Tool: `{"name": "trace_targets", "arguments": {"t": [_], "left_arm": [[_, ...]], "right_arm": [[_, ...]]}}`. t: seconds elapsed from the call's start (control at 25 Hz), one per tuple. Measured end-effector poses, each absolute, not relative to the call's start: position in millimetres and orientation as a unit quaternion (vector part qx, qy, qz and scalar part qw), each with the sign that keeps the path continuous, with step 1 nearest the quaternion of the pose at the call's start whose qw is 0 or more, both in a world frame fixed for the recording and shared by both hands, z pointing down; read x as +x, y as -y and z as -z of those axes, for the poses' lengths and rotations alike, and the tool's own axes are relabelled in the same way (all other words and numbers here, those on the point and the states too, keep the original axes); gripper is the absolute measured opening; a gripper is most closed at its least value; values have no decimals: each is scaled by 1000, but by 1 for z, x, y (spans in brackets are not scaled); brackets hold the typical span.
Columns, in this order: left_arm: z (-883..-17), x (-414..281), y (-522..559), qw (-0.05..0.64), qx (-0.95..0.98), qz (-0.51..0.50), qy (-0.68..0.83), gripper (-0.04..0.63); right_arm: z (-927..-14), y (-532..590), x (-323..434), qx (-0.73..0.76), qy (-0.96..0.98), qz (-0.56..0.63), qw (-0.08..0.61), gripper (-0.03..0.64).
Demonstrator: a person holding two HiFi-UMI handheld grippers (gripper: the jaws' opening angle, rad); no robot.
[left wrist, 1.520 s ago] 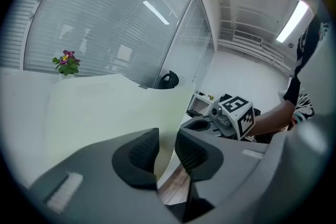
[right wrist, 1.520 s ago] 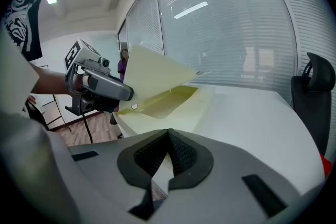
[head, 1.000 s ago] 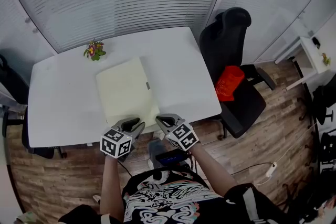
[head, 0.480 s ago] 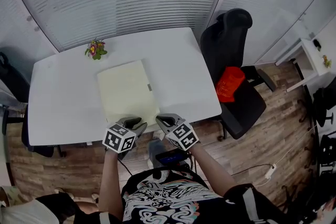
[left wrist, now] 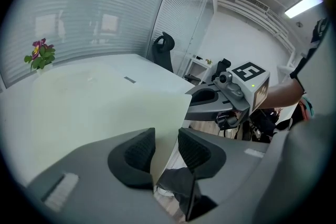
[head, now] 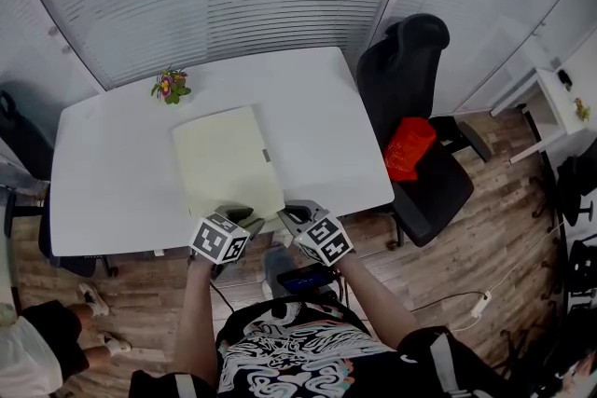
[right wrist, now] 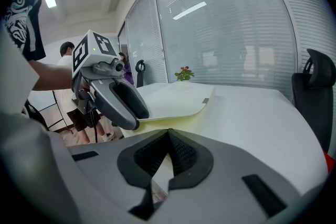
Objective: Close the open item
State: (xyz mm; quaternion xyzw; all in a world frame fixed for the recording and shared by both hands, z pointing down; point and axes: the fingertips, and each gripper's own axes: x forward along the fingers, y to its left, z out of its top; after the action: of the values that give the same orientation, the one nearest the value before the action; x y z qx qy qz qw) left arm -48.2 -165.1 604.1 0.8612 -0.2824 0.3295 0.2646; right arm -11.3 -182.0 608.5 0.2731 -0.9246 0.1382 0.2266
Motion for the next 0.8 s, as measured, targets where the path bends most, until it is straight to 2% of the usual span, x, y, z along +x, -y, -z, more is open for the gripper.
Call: {"name": "trace_targets", "arguments": {"t": [0.8], "left_arm": [[-606, -48, 164, 255, 860, -341, 282, 133]], "right_arm": [[-609, 181, -11, 270, 926, -141, 225, 2]]}}
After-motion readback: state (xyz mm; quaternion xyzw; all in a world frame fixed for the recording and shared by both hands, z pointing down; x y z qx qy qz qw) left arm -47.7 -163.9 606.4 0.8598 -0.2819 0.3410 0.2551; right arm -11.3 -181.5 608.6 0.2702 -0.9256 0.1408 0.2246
